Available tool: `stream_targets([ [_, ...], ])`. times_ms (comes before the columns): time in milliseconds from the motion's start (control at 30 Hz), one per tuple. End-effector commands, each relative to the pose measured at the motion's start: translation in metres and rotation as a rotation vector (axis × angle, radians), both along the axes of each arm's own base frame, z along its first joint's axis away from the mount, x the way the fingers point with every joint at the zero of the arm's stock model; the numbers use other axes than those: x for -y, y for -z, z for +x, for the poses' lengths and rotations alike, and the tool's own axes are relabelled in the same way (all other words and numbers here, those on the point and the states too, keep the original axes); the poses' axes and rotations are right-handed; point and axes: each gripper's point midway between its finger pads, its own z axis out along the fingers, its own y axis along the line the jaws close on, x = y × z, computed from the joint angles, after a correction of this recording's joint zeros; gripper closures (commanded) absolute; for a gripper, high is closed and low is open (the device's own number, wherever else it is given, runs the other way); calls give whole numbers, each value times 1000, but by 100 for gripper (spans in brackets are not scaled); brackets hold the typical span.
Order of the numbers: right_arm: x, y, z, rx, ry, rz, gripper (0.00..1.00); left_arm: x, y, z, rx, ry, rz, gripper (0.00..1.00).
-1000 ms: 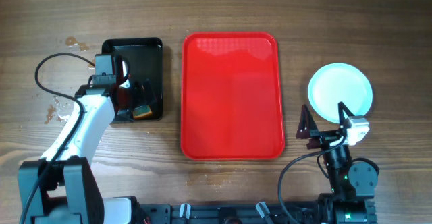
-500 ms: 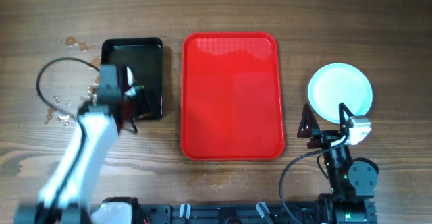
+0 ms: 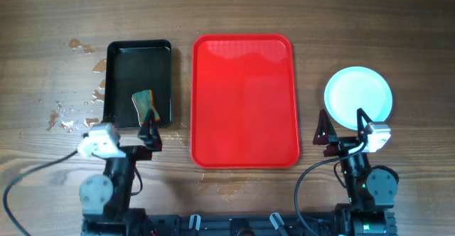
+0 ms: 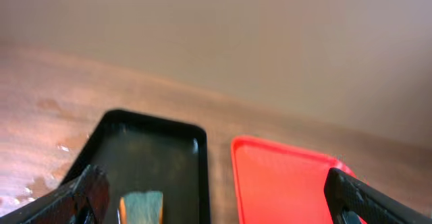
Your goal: Clean dirty plates on tray and stack at the side
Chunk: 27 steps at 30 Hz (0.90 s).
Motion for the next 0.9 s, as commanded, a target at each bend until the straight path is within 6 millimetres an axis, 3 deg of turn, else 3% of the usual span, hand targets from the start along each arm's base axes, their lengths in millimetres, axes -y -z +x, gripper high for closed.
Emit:
stream_targets([
  [0,2,-1,0,4,15,14,0,-9,2,-2,74,-44,7,0],
  [133,2,-1,0,4,15,14,0,-7,38,8,63,-39,7,0],
  [267,2,-1,0,4,15,14,1,-8,53,8,4,-42,11,0],
  [867,2,-1,0,4,15,14,0,-8,53,8,4,-42,10,0],
])
